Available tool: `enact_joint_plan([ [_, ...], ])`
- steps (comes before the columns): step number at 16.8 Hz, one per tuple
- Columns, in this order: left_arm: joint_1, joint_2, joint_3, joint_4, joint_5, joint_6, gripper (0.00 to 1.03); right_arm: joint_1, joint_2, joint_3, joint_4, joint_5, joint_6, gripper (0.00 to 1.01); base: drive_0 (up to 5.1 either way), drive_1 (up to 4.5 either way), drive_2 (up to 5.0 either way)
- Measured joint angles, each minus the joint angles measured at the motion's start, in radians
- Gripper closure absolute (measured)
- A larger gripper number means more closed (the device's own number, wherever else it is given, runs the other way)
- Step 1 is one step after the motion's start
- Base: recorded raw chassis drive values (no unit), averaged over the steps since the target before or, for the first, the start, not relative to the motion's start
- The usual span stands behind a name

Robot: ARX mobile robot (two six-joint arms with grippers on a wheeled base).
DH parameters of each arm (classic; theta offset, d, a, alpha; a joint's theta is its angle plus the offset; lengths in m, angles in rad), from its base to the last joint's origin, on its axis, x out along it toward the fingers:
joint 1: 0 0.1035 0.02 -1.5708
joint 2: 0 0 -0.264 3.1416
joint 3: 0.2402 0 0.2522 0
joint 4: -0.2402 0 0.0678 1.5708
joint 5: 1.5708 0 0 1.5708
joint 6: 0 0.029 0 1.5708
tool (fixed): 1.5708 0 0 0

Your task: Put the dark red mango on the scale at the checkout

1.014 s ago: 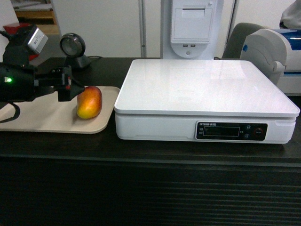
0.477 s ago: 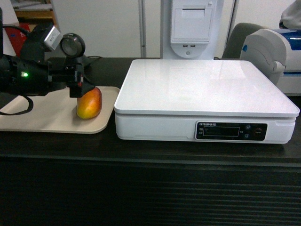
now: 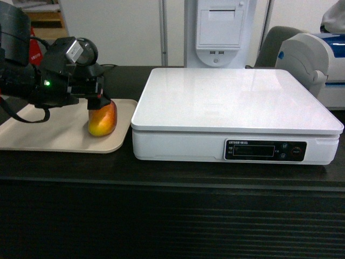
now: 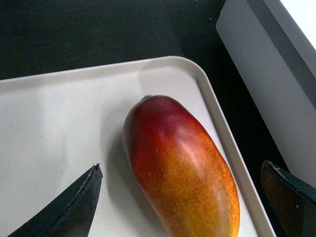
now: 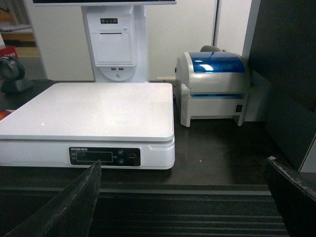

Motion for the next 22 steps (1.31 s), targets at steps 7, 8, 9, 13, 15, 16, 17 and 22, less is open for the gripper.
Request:
enact_joint_plan([
  [7,-0.034,0.253,0.343,-0.292,-0.14,0.117,0.05,0.0,0.0,0.0,0.0,0.0,0.0,0.03,0.0,0.0,0.0],
  [8,-0.034,0.253,0.343,-0.288,-0.148,0.126,0.11,0.0,0.0,0.0,0.0,0.0,0.0,0.03,0.0,0.0,0.0],
  [9,-0.033,0.253,0.343,-0.288,-0.15,0.13,0.19,0.0,0.0,0.0,0.0,0.0,0.0,0.03,0.0,0.0,0.0],
  [13,-0.03,0.245,0.319,-0.259,-0.146,0.132,0.41,0.0,0.0,0.0,0.0,0.0,0.0,0.03,0.0,0.0,0.0],
  [15,-0.026,0.227,0.288,-0.245,-0.146,0.132,0.42,0.0,0.0,0.0,0.0,0.0,0.0,0.03,0.0,0.0,0.0],
  [16,-0.024,0.213,0.266,-0.233,-0.145,0.131,0.42,0.0,0.0,0.0,0.0,0.0,0.0,0.03,0.0,0.0,0.0],
  [17,-0.022,0.187,0.229,-0.217,-0.142,0.132,0.42,0.0,0.0,0.0,0.0,0.0,0.0,0.03,0.0,0.0,0.0],
  [22,-0.045,-0.058,0.055,-0.119,-0.098,0.12,0.42,0.0,0.0,0.0,0.0,0.0,0.0,0.03,0.0,0.0,0.0],
])
